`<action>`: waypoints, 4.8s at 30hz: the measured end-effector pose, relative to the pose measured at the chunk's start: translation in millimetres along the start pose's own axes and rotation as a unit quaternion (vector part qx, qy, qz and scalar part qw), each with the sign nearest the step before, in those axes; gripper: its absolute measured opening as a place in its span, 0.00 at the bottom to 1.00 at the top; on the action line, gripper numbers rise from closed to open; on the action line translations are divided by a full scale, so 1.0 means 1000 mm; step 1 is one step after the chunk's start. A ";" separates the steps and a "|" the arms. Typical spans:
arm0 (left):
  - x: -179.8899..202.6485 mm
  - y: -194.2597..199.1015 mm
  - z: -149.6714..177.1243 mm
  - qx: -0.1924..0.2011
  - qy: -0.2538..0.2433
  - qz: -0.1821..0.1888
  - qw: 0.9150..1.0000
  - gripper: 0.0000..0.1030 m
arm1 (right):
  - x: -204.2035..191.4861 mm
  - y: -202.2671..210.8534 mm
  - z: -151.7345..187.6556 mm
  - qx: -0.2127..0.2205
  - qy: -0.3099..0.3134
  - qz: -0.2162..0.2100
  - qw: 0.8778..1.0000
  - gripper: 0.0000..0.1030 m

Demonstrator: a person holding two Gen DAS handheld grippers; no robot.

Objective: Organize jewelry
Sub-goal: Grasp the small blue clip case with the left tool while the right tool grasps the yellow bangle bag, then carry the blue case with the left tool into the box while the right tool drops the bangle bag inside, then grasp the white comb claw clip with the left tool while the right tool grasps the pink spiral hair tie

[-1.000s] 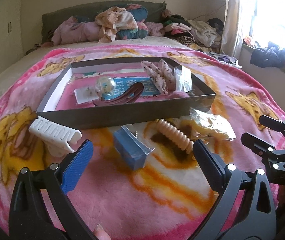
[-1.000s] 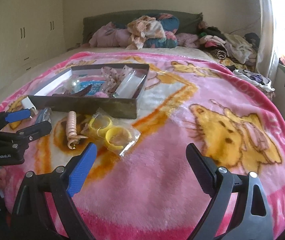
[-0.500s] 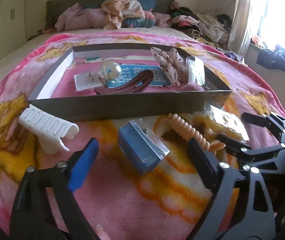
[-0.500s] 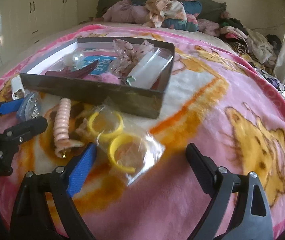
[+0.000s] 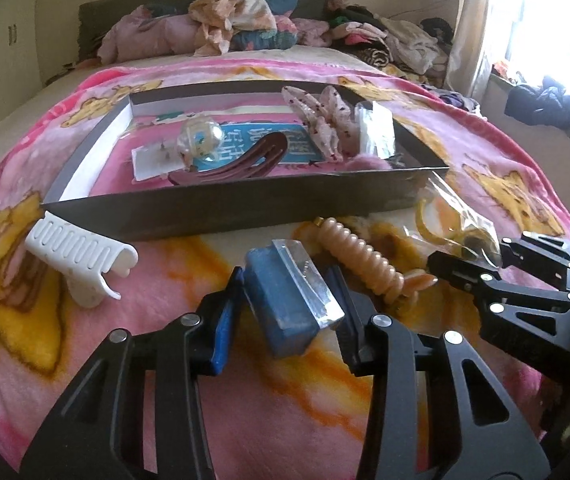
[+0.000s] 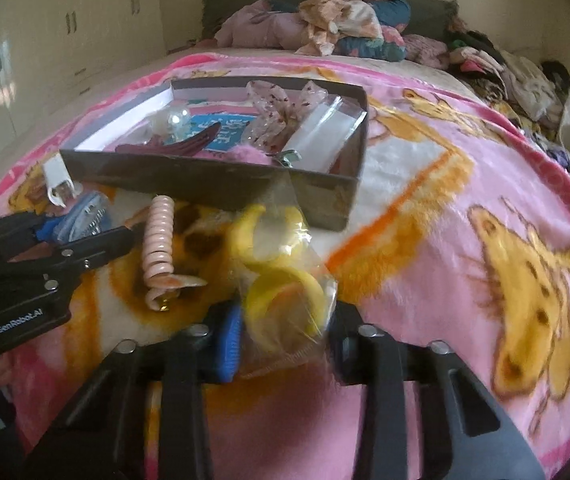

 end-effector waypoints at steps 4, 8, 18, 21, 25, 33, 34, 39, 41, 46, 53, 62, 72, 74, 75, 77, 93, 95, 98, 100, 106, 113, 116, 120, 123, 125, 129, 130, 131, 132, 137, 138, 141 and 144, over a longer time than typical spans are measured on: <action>0.006 0.007 0.000 0.002 -0.004 0.011 1.000 0.17 | -0.001 0.016 0.008 0.011 -0.017 -0.001 1.000 0.31; 0.014 0.013 0.001 0.004 -0.012 0.021 1.000 0.17 | -0.006 0.036 0.014 0.028 -0.025 0.000 0.999 0.31; 0.027 0.033 -0.007 0.025 -0.023 0.047 0.998 0.17 | -0.011 0.062 0.013 0.052 -0.035 0.005 0.998 0.31; 0.025 0.038 -0.010 0.030 -0.019 0.050 0.998 0.17 | -0.010 0.068 0.010 0.059 -0.036 0.005 0.998 0.31; 0.021 0.044 -0.016 0.038 -0.012 0.054 0.998 0.17 | -0.012 0.074 0.003 0.066 -0.032 0.006 0.997 0.31; 0.009 0.059 -0.034 0.061 0.003 0.056 0.997 0.17 | -0.019 0.074 -0.016 0.076 -0.019 -0.001 0.997 0.31; 0.007 0.060 -0.035 0.063 0.005 0.056 0.996 0.17 | -0.019 0.073 -0.018 0.077 -0.018 -0.001 0.997 0.31; -0.006 0.063 -0.052 0.075 0.014 0.053 0.996 0.17 | -0.020 0.067 -0.037 0.084 -0.010 -0.009 0.996 0.31; -0.012 0.064 -0.059 0.081 0.020 0.052 0.995 0.17 | -0.019 0.065 -0.045 0.087 -0.010 -0.013 0.996 0.31; -0.024 0.062 -0.076 0.089 0.024 0.040 0.995 0.17 | -0.018 0.057 -0.067 0.092 -0.005 -0.018 0.996 0.31; -0.040 0.053 -0.092 0.091 0.026 0.024 0.995 0.17 | -0.013 0.045 -0.097 0.096 -0.003 -0.017 0.995 0.31; -0.048 0.039 -0.112 0.095 0.015 0.011 0.995 0.17 | -0.005 0.022 -0.126 0.095 0.000 -0.011 0.995 0.31; -0.056 0.011 -0.122 0.074 0.013 0.004 0.997 0.17 | 0.007 -0.011 -0.130 0.070 -0.015 -0.006 0.997 0.31; -0.056 0.004 -0.122 0.067 0.011 0.003 0.998 0.17 | 0.006 -0.016 -0.129 0.066 -0.012 -0.001 0.998 0.31; -0.056 -0.001 -0.121 0.062 0.011 0.003 0.998 0.17 | 0.006 -0.019 -0.128 0.065 -0.015 -0.001 0.998 0.31; -0.059 -0.009 -0.120 0.053 0.017 0.002 0.998 0.17 | 0.007 -0.025 -0.127 0.060 -0.022 -0.004 0.998 0.31; -0.067 -0.042 -0.108 0.019 0.019 -0.006 1.000 0.17 | 0.015 -0.065 -0.116 0.027 -0.036 -0.004 0.999 0.31; -0.067 -0.042 -0.108 0.019 0.019 -0.007 1.000 0.17 | 0.013 -0.069 -0.117 0.022 -0.031 -0.004 0.999 0.31; -0.067 -0.043 -0.108 0.019 0.020 -0.006 1.000 0.17 | 0.009 -0.074 -0.118 0.018 -0.027 -0.005 0.999 0.32; -0.067 -0.043 -0.109 0.019 0.019 -0.007 1.000 0.17 | 0.007 -0.077 -0.117 0.015 -0.029 -0.005 0.999 0.34; -0.068 -0.044 -0.109 0.019 0.023 -0.004 1.000 0.17 | 0.003 -0.082 -0.114 0.012 -0.030 -0.009 0.999 0.40; -0.067 -0.046 -0.107 0.016 0.023 -0.006 1.000 0.17 | -0.002 -0.066 -0.110 0.036 -0.021 0.004 0.999 0.61; -0.067 -0.045 -0.106 0.017 0.025 -0.006 1.000 0.17 | -0.003 -0.056 -0.108 0.048 -0.019 0.009 0.999 0.66; -0.068 -0.045 -0.107 0.017 0.024 -0.006 1.000 0.17 | -0.005 -0.045 -0.104 0.057 -0.017 0.019 0.998 0.74; -0.068 -0.039 -0.106 0.026 0.025 -0.006 0.999 0.21 | -0.005 -0.037 -0.102 0.064 -0.020 0.022 0.997 0.77; -0.068 -0.034 -0.106 0.033 0.025 -0.006 0.999 0.25 | -0.004 -0.031 -0.100 0.071 -0.024 0.026 0.997 0.80; -0.069 -0.018 -0.107 0.049 0.034 -0.003 0.998 0.35 | -0.004 -0.015 -0.097 0.090 -0.025 0.027 0.995 0.84; -0.070 -0.014 -0.106 0.052 0.035 -0.003 0.998 0.38 | -0.005 -0.011 -0.097 0.094 -0.024 0.029 0.995 0.84; -0.070 -0.009 -0.106 0.059 0.037 -0.004 0.998 0.40 | -0.006 -0.007 -0.097 0.098 -0.022 0.031 0.994 0.85; -0.070 -0.004 -0.105 0.064 0.038 -0.004 0.997 0.44 | -0.006 -0.002 -0.097 0.102 -0.020 0.032 0.994 0.85; -0.070 0.024 -0.102 0.091 0.040 -0.006 0.995 0.64 | -0.012 0.019 -0.092 0.120 -0.015 0.035 0.992 0.88; -0.071 0.029 -0.100 0.095 0.040 -0.008 0.995 0.69 | -0.013 0.022 -0.091 0.122 -0.015 0.034 0.992 0.88; -0.073 0.042 -0.096 0.105 0.044 -0.013 0.993 0.77 | -0.017 0.030 -0.087 0.123 -0.009 0.034 0.992 0.88; -0.077 0.052 -0.091 0.109 0.047 -0.019 0.993 0.84 | -0.021 0.035 -0.083 0.124 -0.009 0.030 0.992 0.88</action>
Point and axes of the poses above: each gripper's, at about its wrist camera, not at the fingertips, and y roughly against the way its jaws point, x to its right, z to its underside, the point moved 2 cm from there along -y, roughly the way its jaws point, and after that the axes turned 12 degrees about y, right-handed, at the moved point
